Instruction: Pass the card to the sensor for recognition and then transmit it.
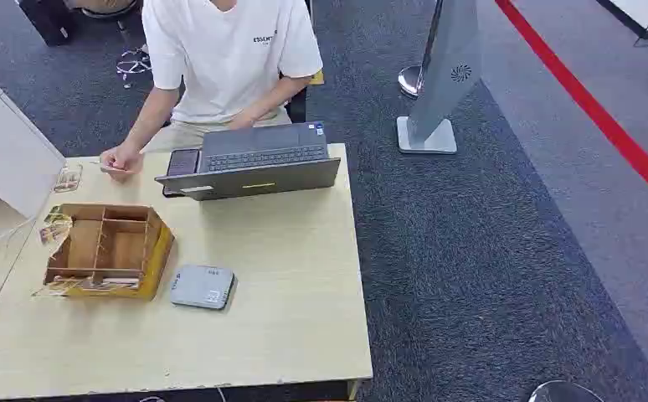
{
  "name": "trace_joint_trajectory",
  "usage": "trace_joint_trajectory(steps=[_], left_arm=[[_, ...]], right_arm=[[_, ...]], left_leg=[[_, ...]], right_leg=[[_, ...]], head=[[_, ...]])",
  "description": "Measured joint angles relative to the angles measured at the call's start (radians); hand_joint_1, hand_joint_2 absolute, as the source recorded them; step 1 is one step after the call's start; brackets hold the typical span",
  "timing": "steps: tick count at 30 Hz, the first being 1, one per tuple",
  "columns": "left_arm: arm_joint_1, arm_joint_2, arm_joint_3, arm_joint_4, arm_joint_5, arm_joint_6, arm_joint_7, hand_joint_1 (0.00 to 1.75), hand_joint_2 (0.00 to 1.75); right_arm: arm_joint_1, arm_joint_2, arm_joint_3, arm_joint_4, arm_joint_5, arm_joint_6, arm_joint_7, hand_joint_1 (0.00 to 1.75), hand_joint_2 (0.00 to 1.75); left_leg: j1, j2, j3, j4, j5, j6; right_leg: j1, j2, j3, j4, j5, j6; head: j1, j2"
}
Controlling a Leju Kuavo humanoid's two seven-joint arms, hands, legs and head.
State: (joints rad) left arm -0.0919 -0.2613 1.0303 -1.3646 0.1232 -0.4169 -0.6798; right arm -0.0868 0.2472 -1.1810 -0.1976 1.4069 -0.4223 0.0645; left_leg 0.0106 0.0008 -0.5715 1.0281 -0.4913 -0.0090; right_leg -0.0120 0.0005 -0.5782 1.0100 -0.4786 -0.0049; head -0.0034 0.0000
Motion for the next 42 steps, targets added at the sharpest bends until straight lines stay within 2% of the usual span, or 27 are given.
trace_joint_trajectory(steps=[7, 15, 42], left_arm=[[-0.005, 0.027, -0.141, -0.069, -0.167, 0.156, 0.017, 0.00, 1.75], [-0.054, 0.096, -0.313, -0.096, -0.384, 0.303, 0.096, 0.00, 1.75], [-0.265, 0.331, -0.841, -0.091, -1.045, 0.750, 0.377, 0.00, 1.75]], right_arm=[[0.000, 0.000, 0.000, 0.002, 0.010, 0.000, 0.009, 0.00, 1.75], [-0.001, 0.000, 0.002, 0.004, 0.021, 0.002, 0.019, 0.00, 1.75], [0.000, 0.000, 0.046, 0.004, 0.052, 0.013, 0.061, 0.00, 1.75]], left_leg=[[0.000, 0.000, 0.000, 0.000, 0.000, 0.000], [0.000, 0.000, 0.000, 0.000, 0.001, -0.001], [0.000, 0.001, 0.000, 0.001, 0.002, -0.001]], right_leg=[[0.000, 0.000, 0.000, 0.000, 0.000, 0.000], [0.000, 0.000, 0.000, 0.000, 0.001, -0.001], [0.000, 0.001, -0.001, 0.000, 0.001, 0.000]], head=[[0.000, 0.000], [0.000, 0.000], [0.000, 0.000]])
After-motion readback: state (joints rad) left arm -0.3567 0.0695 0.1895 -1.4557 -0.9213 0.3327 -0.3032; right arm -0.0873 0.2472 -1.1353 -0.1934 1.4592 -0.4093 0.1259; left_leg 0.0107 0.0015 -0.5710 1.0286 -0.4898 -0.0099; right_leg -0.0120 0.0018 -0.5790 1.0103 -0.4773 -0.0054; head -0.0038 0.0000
